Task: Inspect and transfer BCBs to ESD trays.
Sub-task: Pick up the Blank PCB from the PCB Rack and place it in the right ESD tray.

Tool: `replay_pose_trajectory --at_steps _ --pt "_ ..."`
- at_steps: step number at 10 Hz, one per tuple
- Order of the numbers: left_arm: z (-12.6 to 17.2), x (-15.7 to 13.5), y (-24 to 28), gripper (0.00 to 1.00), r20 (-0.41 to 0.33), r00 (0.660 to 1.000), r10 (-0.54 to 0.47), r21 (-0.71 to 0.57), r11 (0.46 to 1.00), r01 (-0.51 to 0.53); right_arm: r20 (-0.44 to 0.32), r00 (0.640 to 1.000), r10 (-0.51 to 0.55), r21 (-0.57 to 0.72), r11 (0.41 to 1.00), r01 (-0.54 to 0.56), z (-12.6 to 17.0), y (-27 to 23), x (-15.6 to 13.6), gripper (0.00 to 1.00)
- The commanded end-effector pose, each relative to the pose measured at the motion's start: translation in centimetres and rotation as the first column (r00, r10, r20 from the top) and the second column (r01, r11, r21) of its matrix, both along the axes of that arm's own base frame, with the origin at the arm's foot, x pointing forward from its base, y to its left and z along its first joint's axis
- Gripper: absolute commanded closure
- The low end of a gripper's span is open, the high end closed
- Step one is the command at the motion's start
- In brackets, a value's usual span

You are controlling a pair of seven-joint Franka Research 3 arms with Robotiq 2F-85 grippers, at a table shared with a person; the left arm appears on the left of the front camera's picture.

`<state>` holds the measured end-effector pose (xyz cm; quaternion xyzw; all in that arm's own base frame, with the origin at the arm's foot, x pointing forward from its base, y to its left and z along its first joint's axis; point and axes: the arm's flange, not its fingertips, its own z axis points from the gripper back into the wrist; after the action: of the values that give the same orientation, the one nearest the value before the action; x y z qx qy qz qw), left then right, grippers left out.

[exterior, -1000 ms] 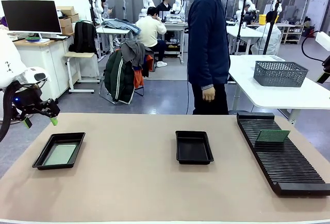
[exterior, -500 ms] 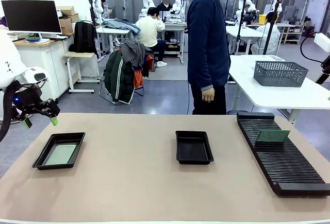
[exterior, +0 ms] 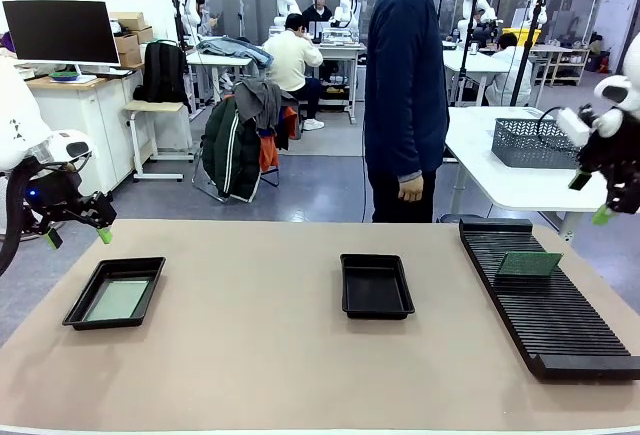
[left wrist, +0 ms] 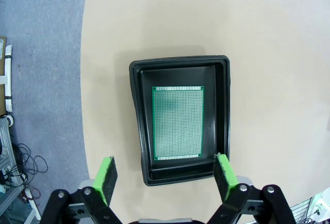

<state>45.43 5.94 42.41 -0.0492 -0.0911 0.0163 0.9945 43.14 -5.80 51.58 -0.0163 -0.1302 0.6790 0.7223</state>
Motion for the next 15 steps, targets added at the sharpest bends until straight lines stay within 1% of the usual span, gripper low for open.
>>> replay_pose_trajectory --at_steps 1,2,3,4,6,7,10,11,13,15 --pt "-0.3 -0.1 0.0 0.00 0.014 1.000 0.003 0.004 1.000 -0.004 0.023 1.000 0.017 -0.052 0.999 -0.016 -3.3 0.6 1.4 0.00" --pt "-0.3 -0.1 0.0 0.00 0.014 1.000 0.003 0.004 1.000 -0.004 0.024 0.999 0.023 -0.090 0.996 -0.020 -5.0 1.0 2.1 0.00" --pt "-0.3 -0.1 0.0 0.00 0.014 1.000 0.003 0.004 1.000 -0.004 0.026 0.999 0.033 -0.090 0.995 -0.030 -6.5 1.3 2.8 0.00" --pt "-0.3 -0.1 0.0 0.00 0.014 1.000 0.003 0.004 1.000 -0.004 0.006 0.999 0.031 -0.096 0.995 -0.031 -7.9 1.6 3.5 0.00" --pt "-0.3 -0.1 0.0 0.00 0.014 1.000 0.003 0.004 1.000 -0.004 -0.001 1.000 0.015 -0.129 0.992 -0.015 -10.7 1.7 5.0 0.00" --pt "-0.3 -0.1 0.0 0.00 0.014 1.000 0.003 0.004 1.000 -0.004 -0.003 1.000 0.018 -0.127 0.992 -0.018 -11.6 1.5 5.7 0.00" --pt "-0.3 -0.1 0.0 0.00 0.014 1.000 0.003 0.004 1.000 -0.004 -0.012 1.000 0.015 -0.120 0.993 -0.016 -14.2 0.6 7.4 0.00" --pt "-0.3 -0.1 0.0 0.00 0.014 1.000 0.003 0.004 1.000 -0.004 0.002 1.000 0.008 -0.127 0.992 -0.008 -14.8 0.2 7.8 0.00" --pt "-0.3 -0.1 0.0 0.00 0.014 1.000 0.003 0.004 1.000 -0.004 0.020 1.000 0.012 -0.106 0.994 -0.009 -15.5 -0.4 8.3 0.00" --pt "-0.3 -0.1 0.0 0.00 0.014 1.000 0.003 0.004 1.000 -0.004 0.011 1.000 0.011 -0.082 0.997 -0.010 -16.1 -0.7 8.6 0.00"
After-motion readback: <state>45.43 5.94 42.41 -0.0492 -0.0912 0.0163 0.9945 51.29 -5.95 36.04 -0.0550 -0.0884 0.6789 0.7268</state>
